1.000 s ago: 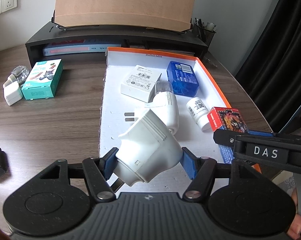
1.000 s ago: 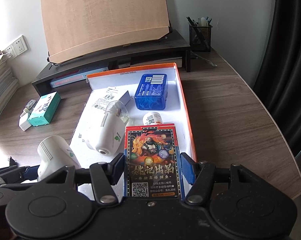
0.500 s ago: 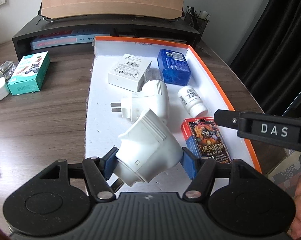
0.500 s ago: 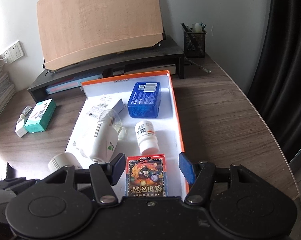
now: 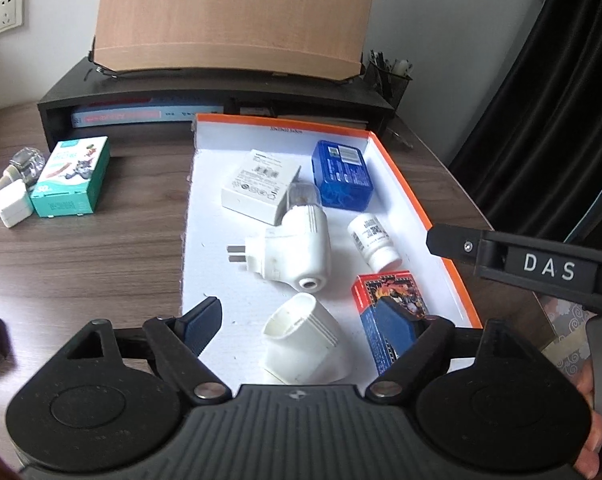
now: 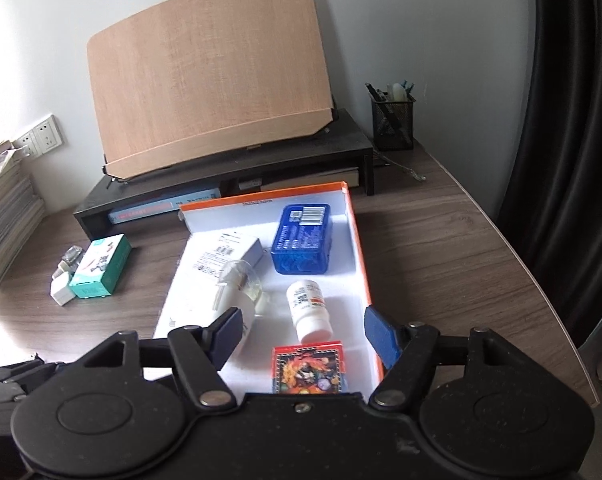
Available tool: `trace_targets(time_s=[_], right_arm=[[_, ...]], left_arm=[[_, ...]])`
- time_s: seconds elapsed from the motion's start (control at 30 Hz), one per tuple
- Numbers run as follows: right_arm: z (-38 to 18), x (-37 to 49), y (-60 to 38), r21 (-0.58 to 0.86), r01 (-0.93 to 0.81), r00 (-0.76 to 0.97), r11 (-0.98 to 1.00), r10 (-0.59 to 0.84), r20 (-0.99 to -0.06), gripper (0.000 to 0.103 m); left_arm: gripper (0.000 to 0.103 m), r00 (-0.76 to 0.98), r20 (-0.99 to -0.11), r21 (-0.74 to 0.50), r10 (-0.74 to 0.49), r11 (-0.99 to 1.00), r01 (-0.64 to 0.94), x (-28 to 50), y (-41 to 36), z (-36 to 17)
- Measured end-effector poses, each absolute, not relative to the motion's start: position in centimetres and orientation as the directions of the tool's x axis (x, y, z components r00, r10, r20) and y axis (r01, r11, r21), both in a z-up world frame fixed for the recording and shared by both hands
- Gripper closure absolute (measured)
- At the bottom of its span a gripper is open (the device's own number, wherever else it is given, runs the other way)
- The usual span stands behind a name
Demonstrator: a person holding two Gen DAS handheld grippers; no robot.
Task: Organize rigid objects
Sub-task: 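Move the left gripper to the glass bottle while the right gripper approaches the green bandage box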
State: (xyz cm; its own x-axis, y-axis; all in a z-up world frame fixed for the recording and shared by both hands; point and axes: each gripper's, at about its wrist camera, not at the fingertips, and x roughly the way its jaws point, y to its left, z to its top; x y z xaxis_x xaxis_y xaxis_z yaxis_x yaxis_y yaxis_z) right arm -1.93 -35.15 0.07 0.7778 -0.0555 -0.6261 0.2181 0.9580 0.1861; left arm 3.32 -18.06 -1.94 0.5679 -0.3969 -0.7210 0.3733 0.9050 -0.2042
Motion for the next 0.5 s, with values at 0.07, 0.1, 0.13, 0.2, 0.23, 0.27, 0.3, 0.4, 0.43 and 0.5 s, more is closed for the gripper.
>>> trace_targets(time_s=[0.07, 0.1, 0.13, 0.2, 0.23, 0.27, 0.3, 0.4, 0.43, 0.5], right_arm=[[0.2, -1.7, -34.5, 0.191, 0.198, 0.782, 0.961, -0.038, -0.622, 0.021], [0.3, -1.6, -34.1, 0.193, 0.185, 0.784, 0.964, -0.026, -0.621, 0.020], [0.4, -1.4, -33.7, 0.193, 0.172, 0.784, 0.966, -0.016, -0.621, 0.020], [0.5, -1.0, -32.8, 0.192, 0.145, 0.784, 0.971, 0.006, -0.620, 0.020], [0.6, -0.8, -32.3, 0.192, 0.129, 0.784, 0.973, 0.018, -0.620, 0.020], [0.7, -0.6, -31.9, 0.194, 0.114, 0.785, 0.974, 0.031, -0.619, 0.020], [0.7, -0.4, -31.4, 0.195, 0.099, 0.785, 0.976, 0.044, -0.618, 0.020], [0.8, 0.2, -29.9, 0.197, 0.049, 0.779, 0.979, 0.086, -0.621, 0.020], [0.8, 0.3, -29.4, 0.197, 0.032, 0.777, 0.980, 0.100, -0.621, 0.020], [0.7, 0.7, -28.5, 0.196, 0.002, 0.772, 0.981, 0.123, -0.623, 0.020]], left_arm=[[0.017, 0.594, -0.712, -0.199, -0.374, 0.919, 0.340, 3.2, -17.1, -1.4], [0.017, 0.603, -0.710, -0.197, -0.364, 0.924, 0.326, 3.2, -16.6, -1.2], [0.017, 0.611, -0.708, -0.195, -0.353, 0.930, 0.311, 3.2, -16.1, -1.1], [0.017, 0.630, -0.706, -0.190, -0.324, 0.943, 0.271, 3.3, -15.0, -0.8], [0.017, 0.637, -0.705, -0.191, -0.312, 0.948, 0.253, 3.3, -14.4, -0.8], [0.016, 0.645, -0.704, -0.192, -0.298, 0.954, 0.231, 3.3, -13.7, -0.7], [0.016, 0.652, -0.703, -0.192, -0.285, 0.958, 0.213, 3.3, -13.1, -0.6], [0.016, 0.667, -0.705, -0.190, -0.243, 0.970, 0.154, 3.2, -11.3, -0.5], [0.016, 0.669, -0.707, -0.187, -0.230, 0.973, 0.137, 3.2, -10.8, -0.5], [0.016, 0.674, -0.710, -0.182, -0.204, 0.978, 0.105, 3.0, -9.8, -0.4]])
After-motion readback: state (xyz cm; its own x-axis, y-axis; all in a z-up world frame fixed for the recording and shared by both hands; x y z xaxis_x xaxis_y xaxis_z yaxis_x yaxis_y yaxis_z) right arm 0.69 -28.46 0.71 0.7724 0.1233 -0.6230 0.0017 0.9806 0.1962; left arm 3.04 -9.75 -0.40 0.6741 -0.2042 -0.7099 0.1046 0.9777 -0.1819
